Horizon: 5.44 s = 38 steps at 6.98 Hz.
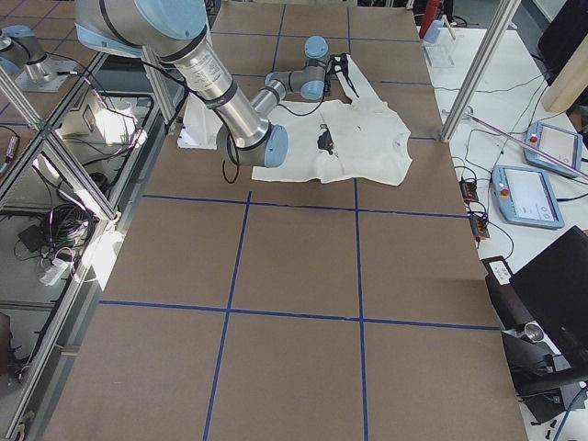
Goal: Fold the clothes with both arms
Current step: 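Carry the sleeve with the right gripper across the shirt body, then release the sleeve and lift the right gripper away from the shirt, then grasp the cuff of the other sleeve with the left gripper, then carry the sleeve with the left gripper across the shirt body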
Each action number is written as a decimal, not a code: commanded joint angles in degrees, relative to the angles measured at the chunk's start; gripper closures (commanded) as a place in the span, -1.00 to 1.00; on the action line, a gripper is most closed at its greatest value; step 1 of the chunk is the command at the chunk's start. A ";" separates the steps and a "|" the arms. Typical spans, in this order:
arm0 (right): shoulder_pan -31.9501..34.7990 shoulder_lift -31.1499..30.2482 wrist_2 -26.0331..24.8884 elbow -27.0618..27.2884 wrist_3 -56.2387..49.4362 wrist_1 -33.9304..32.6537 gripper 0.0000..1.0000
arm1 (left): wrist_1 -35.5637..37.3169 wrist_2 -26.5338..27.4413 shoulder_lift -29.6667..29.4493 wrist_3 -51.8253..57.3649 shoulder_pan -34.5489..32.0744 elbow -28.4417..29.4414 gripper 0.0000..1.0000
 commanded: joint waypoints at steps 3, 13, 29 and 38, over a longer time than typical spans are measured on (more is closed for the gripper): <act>10.64 -7.73 10.92 12.12 -2.84 -27.93 -1.00 | -20.82 9.14 0.44 -43.05 21.02 0.31 -1.00; 23.69 -27.29 19.42 29.92 -28.62 -46.85 -1.00 | -25.26 23.26 -0.35 -55.02 32.51 6.90 -0.89; 32.73 -47.21 18.80 34.05 -44.44 -41.98 -1.00 | 8.18 14.22 -28.40 -63.86 33.56 -5.41 1.00; 33.45 -49.09 20.47 33.26 -40.57 -36.57 -1.00 | -11.34 31.76 -66.70 -98.06 58.87 31.31 0.69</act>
